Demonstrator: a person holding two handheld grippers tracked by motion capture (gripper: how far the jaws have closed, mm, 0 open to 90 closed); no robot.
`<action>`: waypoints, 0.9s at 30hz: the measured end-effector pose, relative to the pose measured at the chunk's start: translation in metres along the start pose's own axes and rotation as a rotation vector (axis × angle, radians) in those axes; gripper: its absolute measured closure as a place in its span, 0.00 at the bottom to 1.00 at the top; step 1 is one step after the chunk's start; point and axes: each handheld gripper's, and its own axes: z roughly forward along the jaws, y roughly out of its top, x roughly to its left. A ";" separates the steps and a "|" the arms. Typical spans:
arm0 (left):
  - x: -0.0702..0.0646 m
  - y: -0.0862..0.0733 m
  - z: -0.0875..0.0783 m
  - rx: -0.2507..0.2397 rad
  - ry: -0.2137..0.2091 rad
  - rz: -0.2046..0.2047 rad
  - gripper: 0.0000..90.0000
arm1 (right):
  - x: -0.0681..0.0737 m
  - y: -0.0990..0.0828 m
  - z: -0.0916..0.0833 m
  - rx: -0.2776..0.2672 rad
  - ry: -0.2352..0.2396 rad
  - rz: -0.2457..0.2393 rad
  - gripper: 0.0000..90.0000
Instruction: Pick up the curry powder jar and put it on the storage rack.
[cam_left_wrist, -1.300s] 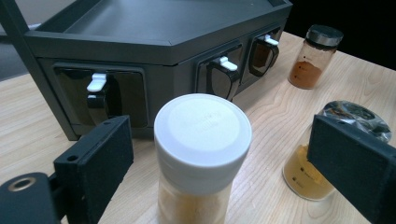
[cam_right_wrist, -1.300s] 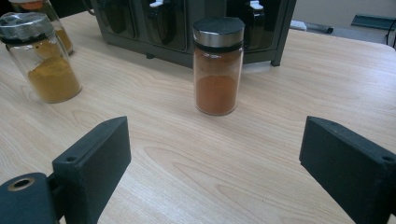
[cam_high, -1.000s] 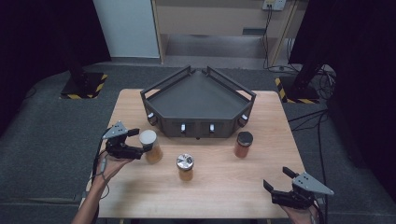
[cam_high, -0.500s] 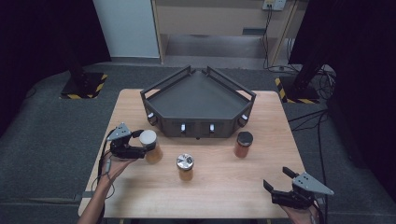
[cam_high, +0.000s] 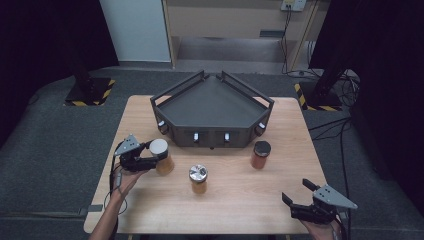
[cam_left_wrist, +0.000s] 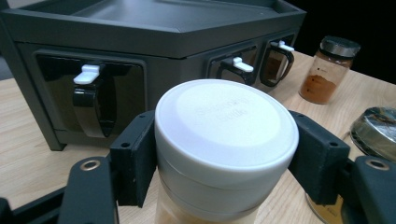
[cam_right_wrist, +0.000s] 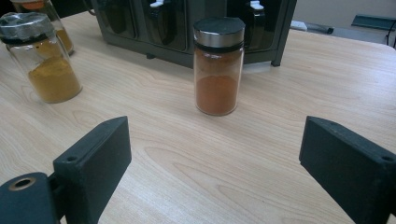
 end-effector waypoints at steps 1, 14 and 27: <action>0.000 -0.001 0.000 -0.003 0.002 -0.001 0.34 | 0.000 0.000 0.000 0.000 0.000 0.000 0.10; -0.004 0.008 -0.002 0.012 0.011 0.013 0.35 | 0.000 0.000 0.000 0.000 0.000 0.000 0.10; -0.014 0.042 -0.007 -0.005 -0.031 0.048 0.35 | 0.000 0.000 0.001 0.000 0.001 -0.001 0.10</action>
